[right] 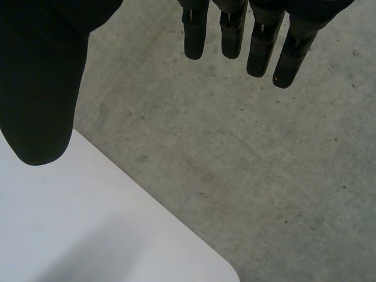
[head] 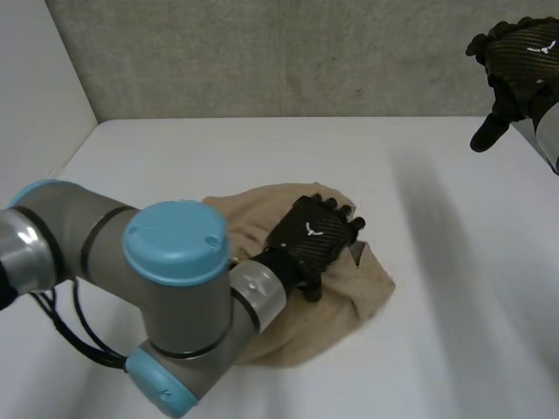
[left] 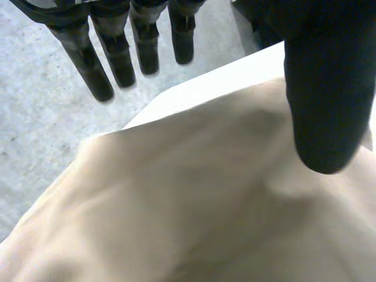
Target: Fold the shorts.
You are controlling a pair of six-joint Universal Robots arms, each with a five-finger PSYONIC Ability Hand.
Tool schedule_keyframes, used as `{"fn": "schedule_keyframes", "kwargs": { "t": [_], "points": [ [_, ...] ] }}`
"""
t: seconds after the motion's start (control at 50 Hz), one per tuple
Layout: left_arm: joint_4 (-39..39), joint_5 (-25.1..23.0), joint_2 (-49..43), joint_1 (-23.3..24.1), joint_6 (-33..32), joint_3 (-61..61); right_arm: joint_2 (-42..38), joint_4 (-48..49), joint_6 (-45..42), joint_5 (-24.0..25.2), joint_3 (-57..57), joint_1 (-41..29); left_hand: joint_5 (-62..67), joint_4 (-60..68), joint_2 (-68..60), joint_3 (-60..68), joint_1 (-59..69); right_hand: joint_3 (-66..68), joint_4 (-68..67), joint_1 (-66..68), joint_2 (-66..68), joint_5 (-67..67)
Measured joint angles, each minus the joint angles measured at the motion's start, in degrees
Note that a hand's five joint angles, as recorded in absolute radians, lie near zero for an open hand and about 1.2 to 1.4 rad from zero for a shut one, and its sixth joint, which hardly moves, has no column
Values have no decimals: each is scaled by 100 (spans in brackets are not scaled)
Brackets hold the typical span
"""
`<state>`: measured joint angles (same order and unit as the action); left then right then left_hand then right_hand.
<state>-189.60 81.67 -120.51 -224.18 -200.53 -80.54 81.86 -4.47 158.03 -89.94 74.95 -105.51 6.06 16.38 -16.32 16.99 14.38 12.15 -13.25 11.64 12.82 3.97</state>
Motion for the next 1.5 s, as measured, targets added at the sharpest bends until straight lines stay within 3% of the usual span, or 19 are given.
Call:
{"fn": "schedule_keyframes", "kwargs": {
  "t": [0.2, 0.3, 0.4, 0.52, 0.74, 0.98, 1.06, 1.08, 1.1, 1.12, 1.14, 1.16, 1.22, 1.32, 1.38, 1.44, 1.5],
  "points": [
    [-41, 90, 1155, -525, -42, -649, -199, -60, -184, 255, 65, -67, -332, -385, 409, -396, -112, 0, 0, 0, 0, 0],
    [29, 142, 1732, -1265, 16, -816, -455, -307, -564, 727, 87, -85, -333, -385, 408, -396, -112, 0, 0, 0, 0, 0],
    [241, 137, 1790, -1756, 56, -774, -861, -979, -869, 1583, -53, -92, -321, -372, 392, -387, -102, 0, 0, 0, 0, 0],
    [706, 98, 1235, -1968, 37, -415, -1429, -1271, -536, 2011, -391, -94, -173, -215, 183, -291, -75, 0, 0, 0, 0, 0],
    [1410, -18, -353, -2218, 19, 1269, -2949, -325, 1120, 1960, -1504, -264, 87, 45, -47, -41, 220, 0, 0, 0, 0, 0],
    [1754, -801, -1720, -2374, -2, 2740, -4443, 33, 1641, 1911, -2623, -684, 279, 244, -255, 168, 431, 146, -38, 22, 38, 38],
    [1841, -948, -2016, -2379, -24, 3011, -4728, 19, 1633, 1917, -2828, -768, 569, 518, -558, 455, 716, 509, -398, 268, 429, 314],
    [1857, -972, -2103, -2379, -37, 3095, -4808, 16, 1628, 1917, -2888, -791, 1077, 1037, -1043, 965, 1303, 1367, -1255, 1075, 1275, 1113],
    [1863, -981, -2164, -2378, -47, 3160, -4818, 16, 1627, 1917, -2896, -794, 1350, 1320, -1325, 1247, 1647, 1367, -1255, 1075, 1275, 1113],
    [1863, -983, -2227, -2379, -57, 3232, -4891, 19, 1617, 1916, -2962, -812, 1988, 1984, -1986, 1908, 2403, 3042, -2926, 2725, 3001, 2625],
    [1862, -981, -2248, -2378, -61, 3257, -4904, 21, 1613, 1915, -2975, -814, 1988, 1984, -1986, 1908, 2403, 3515, -3401, 3133, 3619, 3057],
    [1853, -971, -2318, -2377, -74, 3347, -4945, 27, 1596, 1910, -3018, -821, 3195, 3213, -3321, 3229, 3678, 4580, -4478, 3845, 4669, 4076],
    [1823, -940, -2413, -2373, -94, 3482, -4994, 45, 1554, 1896, -3081, -829, 4471, 4494, -4501, 4406, 4708, 5396, -5397, 4246, 5434, 5023],
    [1017, -608, -2410, -2335, -362, 3638, -4858, 546, 951, 1622, -3211, -855, 4986, 5205, -5174, 5054, 4953, 5422, -5482, 4254, 5437, 5069],
    [108, -198, -2258, -2278, -586, 3636, -4556, 1205, 312, 1246, -3214, -877, 4986, 5222, -5188, 5079, 4953, 5422, -5483, 4261, 5437, 5069],
    [-1375, 434, -1752, -2160, -812, 3452, -3960, 2460, -597, 690, -3079, -911, 4986, 5222, -5203, 5099, 4953, 5443, -5483, 4264, 5437, 5070],
    [-2181, 683, -1318, -2094, -873, 3219, -3570, 3213, -976, 482, -2938, -938, 4986, 5223, -5206, 5100, 4953, 5490, -5483, 4261, 5437, 5070]
  ]
}}
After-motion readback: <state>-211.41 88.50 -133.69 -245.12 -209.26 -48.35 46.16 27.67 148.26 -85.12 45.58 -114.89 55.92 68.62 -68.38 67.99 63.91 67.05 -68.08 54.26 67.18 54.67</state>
